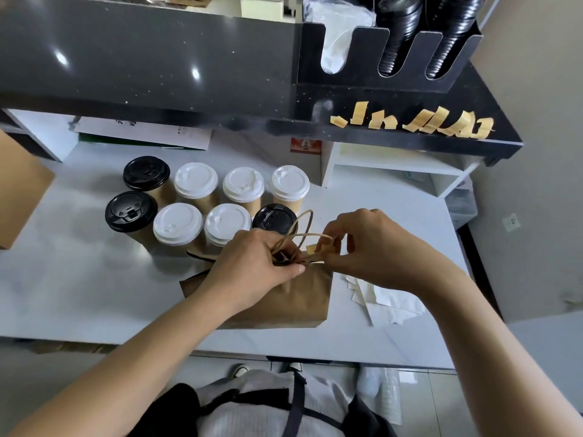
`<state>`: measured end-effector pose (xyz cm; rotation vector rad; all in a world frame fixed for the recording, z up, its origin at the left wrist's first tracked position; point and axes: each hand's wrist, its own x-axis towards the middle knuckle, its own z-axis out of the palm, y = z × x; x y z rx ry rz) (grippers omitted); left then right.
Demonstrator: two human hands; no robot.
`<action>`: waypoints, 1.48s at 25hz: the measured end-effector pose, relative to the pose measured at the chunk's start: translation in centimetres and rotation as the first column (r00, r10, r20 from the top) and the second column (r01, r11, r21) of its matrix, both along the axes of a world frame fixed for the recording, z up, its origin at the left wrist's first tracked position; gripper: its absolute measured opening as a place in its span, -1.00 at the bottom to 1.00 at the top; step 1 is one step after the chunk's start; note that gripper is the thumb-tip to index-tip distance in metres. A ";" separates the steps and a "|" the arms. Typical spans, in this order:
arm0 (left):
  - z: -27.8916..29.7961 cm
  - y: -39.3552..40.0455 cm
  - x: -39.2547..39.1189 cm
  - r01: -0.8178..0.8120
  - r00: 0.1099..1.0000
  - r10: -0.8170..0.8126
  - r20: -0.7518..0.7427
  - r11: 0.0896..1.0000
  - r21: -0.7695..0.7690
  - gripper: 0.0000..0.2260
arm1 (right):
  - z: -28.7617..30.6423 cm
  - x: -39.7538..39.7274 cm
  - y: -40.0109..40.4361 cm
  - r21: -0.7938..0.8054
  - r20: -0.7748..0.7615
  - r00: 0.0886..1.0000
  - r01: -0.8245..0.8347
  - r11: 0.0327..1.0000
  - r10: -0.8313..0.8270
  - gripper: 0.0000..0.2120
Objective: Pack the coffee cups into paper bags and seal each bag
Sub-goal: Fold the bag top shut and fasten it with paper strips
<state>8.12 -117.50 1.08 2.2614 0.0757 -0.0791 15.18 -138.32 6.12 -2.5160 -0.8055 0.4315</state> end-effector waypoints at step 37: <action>0.3 0.4 1.2 0.159 0.981 -0.160 -0.112 0.987 -0.025 -0.87 | -5.3 -3.0 -1.6 0.409 -0.007 0.976 0.200 0.890 -0.216 -0.88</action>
